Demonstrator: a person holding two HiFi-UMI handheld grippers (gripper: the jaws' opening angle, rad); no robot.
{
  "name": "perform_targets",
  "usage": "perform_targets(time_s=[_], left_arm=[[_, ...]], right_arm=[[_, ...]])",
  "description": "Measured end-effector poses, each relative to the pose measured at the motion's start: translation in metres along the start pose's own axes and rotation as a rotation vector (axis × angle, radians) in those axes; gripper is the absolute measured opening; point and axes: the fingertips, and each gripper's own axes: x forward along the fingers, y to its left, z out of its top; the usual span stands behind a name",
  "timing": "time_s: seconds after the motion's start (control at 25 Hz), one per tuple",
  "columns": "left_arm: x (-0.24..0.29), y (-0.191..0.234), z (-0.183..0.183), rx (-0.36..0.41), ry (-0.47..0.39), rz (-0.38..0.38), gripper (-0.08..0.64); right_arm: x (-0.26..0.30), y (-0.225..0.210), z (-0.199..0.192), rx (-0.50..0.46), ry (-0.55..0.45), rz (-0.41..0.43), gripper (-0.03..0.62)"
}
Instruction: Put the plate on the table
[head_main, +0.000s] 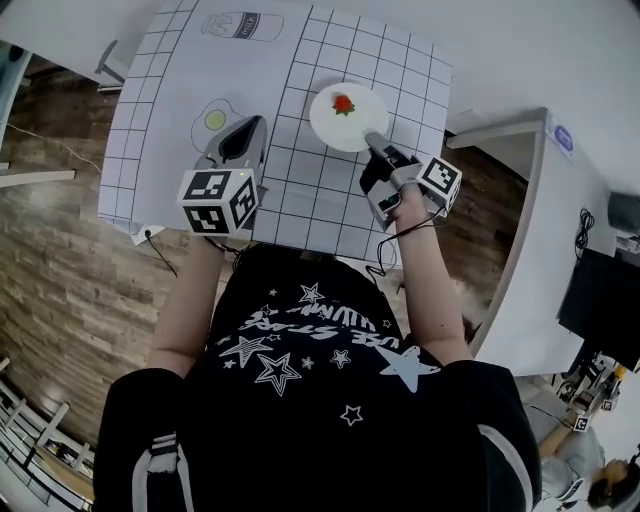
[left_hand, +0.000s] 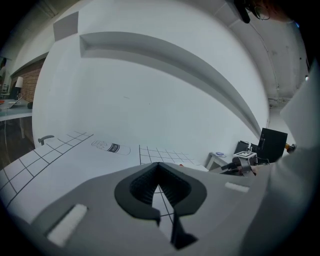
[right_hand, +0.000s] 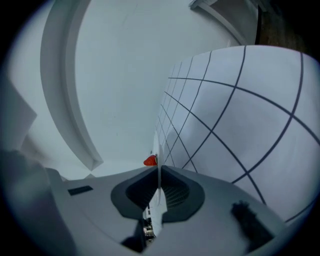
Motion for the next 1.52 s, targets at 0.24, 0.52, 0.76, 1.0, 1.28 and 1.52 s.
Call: perform_targets(time_s=[0.24,0.52,0.76,1.0,1.28,1.52], left_arm=[[0.017,0.006,-0.005,0.001,0.037,-0.035,0.009],[0.03,0.006,-0.013,-0.003,0.071,-0.072,0.009],[0.028,0.004,-0.025,-0.008,0.101,-0.092,0.009],[0.025,-0.001,-0.033,-0.001,0.117,-0.112,0.009],[0.018,-0.004,-0.038,0.001,0.123,-0.126,0.009],[0.015,-0.013,-0.043,0.014,0.13,-0.154,0.009]], right_arm=[[0.018,-0.011,0.002,0.034,-0.014,-0.019,0.023],[0.029,-0.02,0.004,0.044,-0.021,-0.05,0.023],[0.033,-0.025,0.003,0.031,-0.033,-0.056,0.021],[0.033,-0.026,0.003,-0.004,-0.016,-0.094,0.021],[0.033,-0.026,-0.002,-0.061,0.009,-0.139,0.093],[0.029,-0.03,-0.008,-0.11,0.029,-0.218,0.127]])
